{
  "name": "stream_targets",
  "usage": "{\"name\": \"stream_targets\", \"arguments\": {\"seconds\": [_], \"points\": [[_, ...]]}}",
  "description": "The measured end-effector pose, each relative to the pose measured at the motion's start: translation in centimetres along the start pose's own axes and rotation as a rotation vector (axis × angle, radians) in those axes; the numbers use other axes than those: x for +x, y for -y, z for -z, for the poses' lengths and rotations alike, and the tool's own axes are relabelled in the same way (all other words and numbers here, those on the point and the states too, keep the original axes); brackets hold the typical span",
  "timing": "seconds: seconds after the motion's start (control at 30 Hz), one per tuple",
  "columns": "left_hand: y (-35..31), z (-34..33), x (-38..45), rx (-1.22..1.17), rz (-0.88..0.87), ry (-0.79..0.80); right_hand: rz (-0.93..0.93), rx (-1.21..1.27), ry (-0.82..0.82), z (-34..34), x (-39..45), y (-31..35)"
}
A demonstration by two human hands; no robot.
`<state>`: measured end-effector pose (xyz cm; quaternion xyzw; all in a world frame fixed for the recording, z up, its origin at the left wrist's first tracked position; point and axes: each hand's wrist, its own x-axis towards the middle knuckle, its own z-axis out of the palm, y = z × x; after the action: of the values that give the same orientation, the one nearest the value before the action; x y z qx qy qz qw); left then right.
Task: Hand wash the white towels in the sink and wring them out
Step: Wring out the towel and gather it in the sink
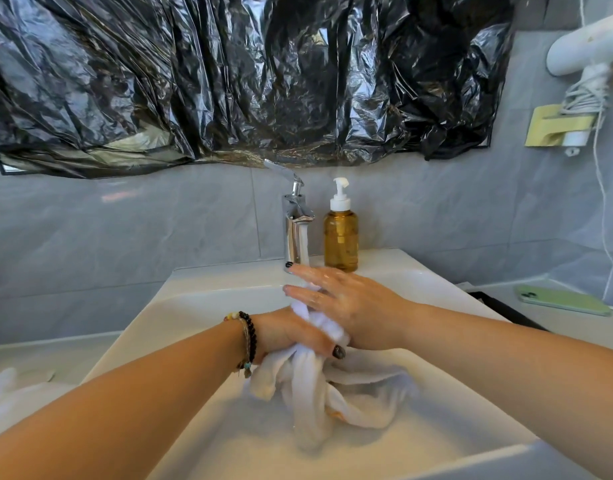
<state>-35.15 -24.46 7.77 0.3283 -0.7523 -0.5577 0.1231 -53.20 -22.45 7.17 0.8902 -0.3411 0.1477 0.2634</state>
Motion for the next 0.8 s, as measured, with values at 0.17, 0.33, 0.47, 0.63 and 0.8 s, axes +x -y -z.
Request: {"name": "stream_targets", "arguments": {"seconds": [0.17, 0.33, 0.47, 0.63, 0.8], "points": [[-1.2, -0.7, -0.3, 0.322, 0.031, -0.065, 0.032, -0.045, -0.033, -0.1, 0.8, -0.9], [-0.7, -1.2, 1.3, 0.630, -0.008, -0.201, -0.181, -0.140, 0.267, 1.1, 1.9, -0.3], [0.0, -0.7, 1.8, 0.800, 0.029, -0.424, -0.326, -0.096, 0.415, 1.7, 3.5, 0.2], [-0.5, -0.4, 0.9, 0.951, 0.066, -0.565, -0.473, 0.039, 0.505, 2.2, 5.1, 0.7], [-0.6, 0.0, 0.8, 1.183, 0.009, -0.604, -0.614, 0.312, 0.688, 2.1, 5.6, 0.0]]}}
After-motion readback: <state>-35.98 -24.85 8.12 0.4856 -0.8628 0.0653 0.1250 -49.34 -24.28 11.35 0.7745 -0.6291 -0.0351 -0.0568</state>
